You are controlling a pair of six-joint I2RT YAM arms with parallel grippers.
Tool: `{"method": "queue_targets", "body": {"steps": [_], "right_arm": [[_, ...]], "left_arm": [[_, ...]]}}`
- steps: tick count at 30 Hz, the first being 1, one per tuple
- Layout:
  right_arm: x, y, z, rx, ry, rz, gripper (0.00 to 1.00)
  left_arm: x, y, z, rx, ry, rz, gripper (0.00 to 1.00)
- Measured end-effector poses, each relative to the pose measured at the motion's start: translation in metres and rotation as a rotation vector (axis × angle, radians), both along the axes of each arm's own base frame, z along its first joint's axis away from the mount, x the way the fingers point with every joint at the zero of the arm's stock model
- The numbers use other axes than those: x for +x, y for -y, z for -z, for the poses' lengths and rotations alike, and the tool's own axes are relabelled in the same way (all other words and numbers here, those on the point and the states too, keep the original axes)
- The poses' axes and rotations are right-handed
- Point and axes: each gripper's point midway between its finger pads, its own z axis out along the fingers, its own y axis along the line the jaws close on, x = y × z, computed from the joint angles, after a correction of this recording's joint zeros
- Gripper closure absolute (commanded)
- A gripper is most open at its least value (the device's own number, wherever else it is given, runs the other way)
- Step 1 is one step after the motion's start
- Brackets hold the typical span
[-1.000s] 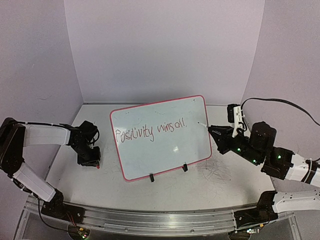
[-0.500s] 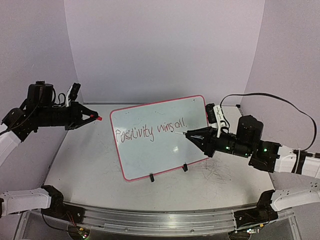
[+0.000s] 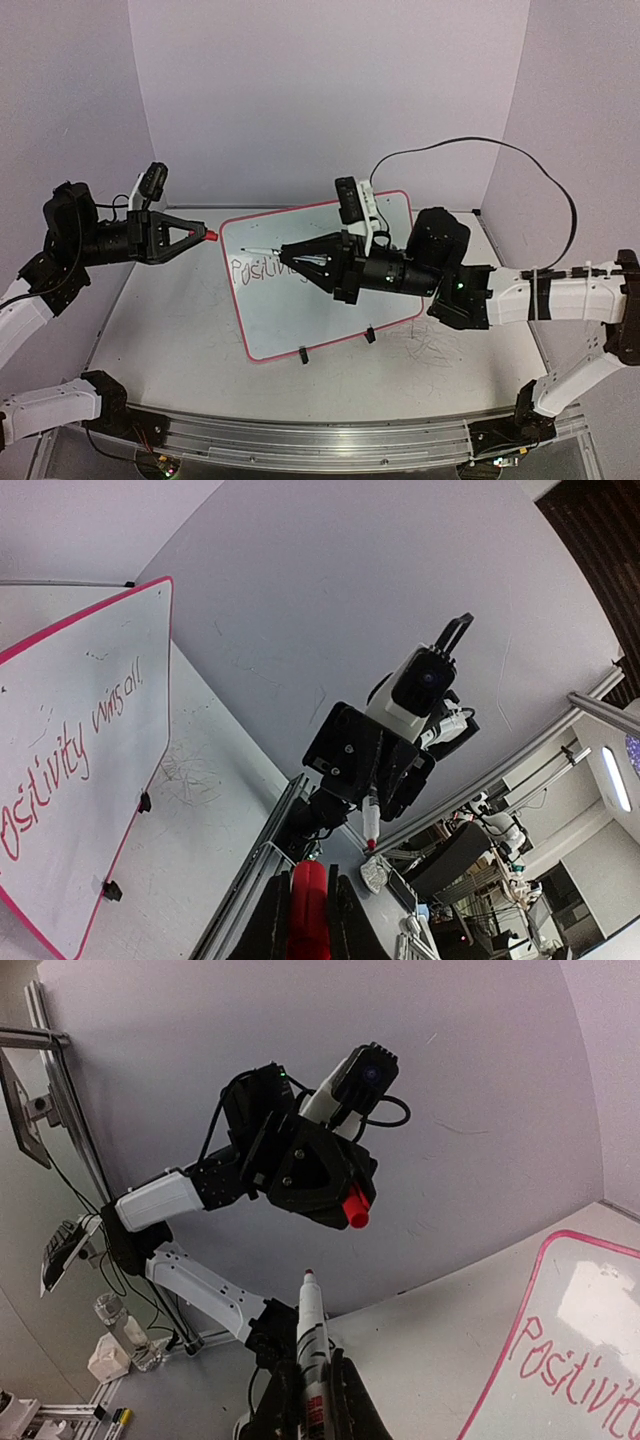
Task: Write a sentence on the whiteboard
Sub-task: Insert the whiteboard marker without the cap into the pen cap.
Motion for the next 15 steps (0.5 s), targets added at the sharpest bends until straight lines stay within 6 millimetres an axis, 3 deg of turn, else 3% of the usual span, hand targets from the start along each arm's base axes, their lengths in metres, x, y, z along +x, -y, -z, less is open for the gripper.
{"method": "queue_targets", "body": {"steps": [8,15], "right_arm": [[0.011,-0.021,0.004,0.012,-0.034,-0.002,1.00],[0.015,-0.027,0.001,0.028,-0.041,0.002,1.00]], "left_arm": [[-0.005,0.001,-0.007,-0.021,0.031,0.030,1.00],[-0.007,0.000,-0.004,-0.025,0.016,0.034,1.00]]}}
